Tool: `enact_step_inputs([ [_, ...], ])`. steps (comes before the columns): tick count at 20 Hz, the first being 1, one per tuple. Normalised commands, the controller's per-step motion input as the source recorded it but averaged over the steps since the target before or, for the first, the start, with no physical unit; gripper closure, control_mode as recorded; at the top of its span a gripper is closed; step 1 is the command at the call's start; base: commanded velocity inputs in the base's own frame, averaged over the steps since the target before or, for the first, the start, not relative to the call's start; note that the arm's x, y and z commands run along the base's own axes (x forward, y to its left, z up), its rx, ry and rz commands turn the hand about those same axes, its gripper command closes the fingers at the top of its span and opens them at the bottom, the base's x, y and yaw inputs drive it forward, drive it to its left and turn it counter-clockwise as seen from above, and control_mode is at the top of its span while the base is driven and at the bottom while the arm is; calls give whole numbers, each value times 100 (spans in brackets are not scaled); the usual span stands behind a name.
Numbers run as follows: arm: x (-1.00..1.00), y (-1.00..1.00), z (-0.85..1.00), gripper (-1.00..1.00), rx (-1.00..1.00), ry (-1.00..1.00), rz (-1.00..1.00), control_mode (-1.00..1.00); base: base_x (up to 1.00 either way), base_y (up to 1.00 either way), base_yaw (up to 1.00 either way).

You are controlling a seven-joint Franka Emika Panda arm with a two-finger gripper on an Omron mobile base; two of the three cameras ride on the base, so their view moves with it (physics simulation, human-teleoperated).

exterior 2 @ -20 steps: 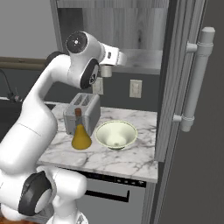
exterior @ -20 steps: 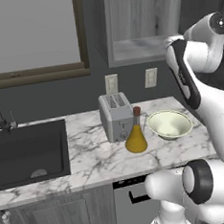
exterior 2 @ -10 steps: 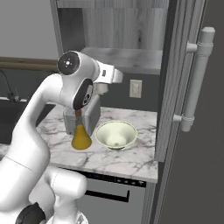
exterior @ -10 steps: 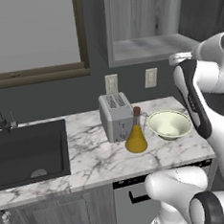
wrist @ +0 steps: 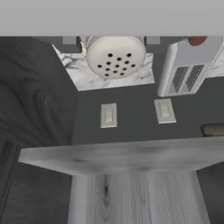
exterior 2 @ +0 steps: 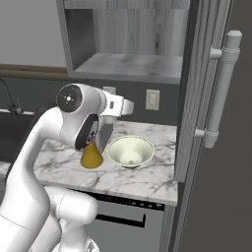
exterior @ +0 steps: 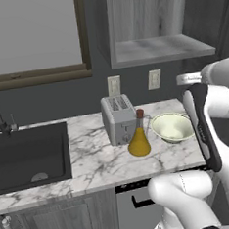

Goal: Retrieve the bottle and the shaker from the cabinet and place them next to the mixing bowl on the counter. Then add garlic from the fridge to the mixing bowl.

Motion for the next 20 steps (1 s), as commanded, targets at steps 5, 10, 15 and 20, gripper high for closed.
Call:
enact_step_inputs([
  [5, -24, 13, -30, 100, 0, 3, 0, -100, 0, 0, 0],
  [10, -6, -17, -48, 100, 0, 0, 0, -100, 0, 0, 0],
  [15, -4, -33, -57, 100, 0, 0, 0, -100, 0, 0, 0],
  [20, 0, -28, -62, 100, 0, 0, 0, -100, 0, 0, 0],
])
